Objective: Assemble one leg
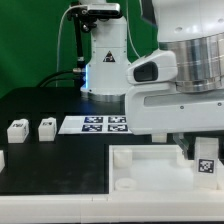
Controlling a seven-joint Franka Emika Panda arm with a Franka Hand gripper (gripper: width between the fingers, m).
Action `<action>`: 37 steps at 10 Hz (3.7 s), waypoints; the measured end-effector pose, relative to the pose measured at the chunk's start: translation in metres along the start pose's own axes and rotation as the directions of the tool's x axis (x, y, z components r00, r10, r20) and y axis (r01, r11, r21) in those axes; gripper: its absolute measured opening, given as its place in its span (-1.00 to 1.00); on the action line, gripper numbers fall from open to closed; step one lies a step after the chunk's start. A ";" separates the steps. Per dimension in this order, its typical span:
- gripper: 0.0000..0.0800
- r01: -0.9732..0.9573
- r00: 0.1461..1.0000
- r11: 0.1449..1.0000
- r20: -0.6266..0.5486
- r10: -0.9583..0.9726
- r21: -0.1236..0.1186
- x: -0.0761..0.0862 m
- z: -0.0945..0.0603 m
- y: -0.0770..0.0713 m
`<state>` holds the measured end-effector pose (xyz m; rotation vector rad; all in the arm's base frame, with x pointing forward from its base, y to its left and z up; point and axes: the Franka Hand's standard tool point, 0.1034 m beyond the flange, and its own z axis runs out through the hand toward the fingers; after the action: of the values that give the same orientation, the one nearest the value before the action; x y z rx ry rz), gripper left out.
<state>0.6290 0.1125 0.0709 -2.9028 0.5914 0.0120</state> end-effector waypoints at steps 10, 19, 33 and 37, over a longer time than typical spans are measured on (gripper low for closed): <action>-0.25 -0.884 0.467 0.468 0.114 0.877 0.027 -0.002 0.004 0.002; 0.62 -0.116 0.993 0.993 0.002 0.116 0.015 -0.003 0.005 0.000; -0.26 -0.611 0.791 0.791 0.007 0.611 0.014 -0.007 0.008 -0.004; -0.26 -0.931 0.365 0.364 0.103 0.925 0.024 -0.005 0.011 -0.005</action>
Offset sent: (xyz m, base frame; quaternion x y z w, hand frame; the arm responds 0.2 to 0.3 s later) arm 0.0053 0.0066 0.0106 0.0306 -0.0234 0.4594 0.8874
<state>0.6265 0.1210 0.0610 -2.0190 2.0784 0.2371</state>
